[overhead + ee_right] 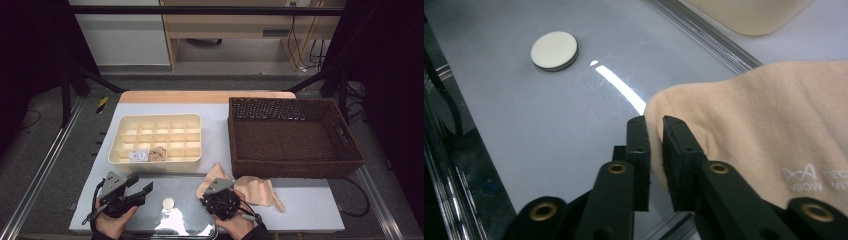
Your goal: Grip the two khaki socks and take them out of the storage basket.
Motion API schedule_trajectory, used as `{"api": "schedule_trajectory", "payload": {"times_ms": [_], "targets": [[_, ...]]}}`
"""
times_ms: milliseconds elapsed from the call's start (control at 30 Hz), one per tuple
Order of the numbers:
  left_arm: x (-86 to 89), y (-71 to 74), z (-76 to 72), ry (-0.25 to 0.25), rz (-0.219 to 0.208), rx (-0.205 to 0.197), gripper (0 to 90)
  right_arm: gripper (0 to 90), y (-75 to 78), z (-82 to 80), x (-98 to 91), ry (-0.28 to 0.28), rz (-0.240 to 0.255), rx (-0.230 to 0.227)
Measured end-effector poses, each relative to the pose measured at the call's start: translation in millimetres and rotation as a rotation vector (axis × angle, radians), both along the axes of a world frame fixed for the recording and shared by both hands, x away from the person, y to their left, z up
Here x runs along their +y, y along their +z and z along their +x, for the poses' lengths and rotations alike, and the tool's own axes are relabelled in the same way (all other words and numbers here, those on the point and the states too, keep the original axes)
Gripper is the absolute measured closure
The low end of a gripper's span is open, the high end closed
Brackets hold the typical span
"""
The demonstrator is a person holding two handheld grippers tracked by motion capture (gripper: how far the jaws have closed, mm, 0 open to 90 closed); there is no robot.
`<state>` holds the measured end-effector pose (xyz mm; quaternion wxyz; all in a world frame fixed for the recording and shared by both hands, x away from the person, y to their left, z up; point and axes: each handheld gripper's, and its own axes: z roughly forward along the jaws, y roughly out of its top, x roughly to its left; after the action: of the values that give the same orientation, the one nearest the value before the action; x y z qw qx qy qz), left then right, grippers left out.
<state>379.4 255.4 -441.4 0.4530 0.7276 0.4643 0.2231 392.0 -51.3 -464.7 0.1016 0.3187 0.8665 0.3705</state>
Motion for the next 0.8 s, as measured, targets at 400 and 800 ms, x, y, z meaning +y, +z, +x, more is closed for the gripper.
{"api": "schedule_trajectory", "payload": {"times_ms": [400,800], "targets": [[-8.6,-0.1,-0.3,0.005,-0.004,-0.009,41.4,87.7,12.6,-3.5,8.7,0.048,0.088,0.03],[-16.1,-0.5,-1.4,-0.008,-0.013,-0.002,44.7,81.0,1.4,-7.3,34.9,0.105,0.099,0.052]]}}
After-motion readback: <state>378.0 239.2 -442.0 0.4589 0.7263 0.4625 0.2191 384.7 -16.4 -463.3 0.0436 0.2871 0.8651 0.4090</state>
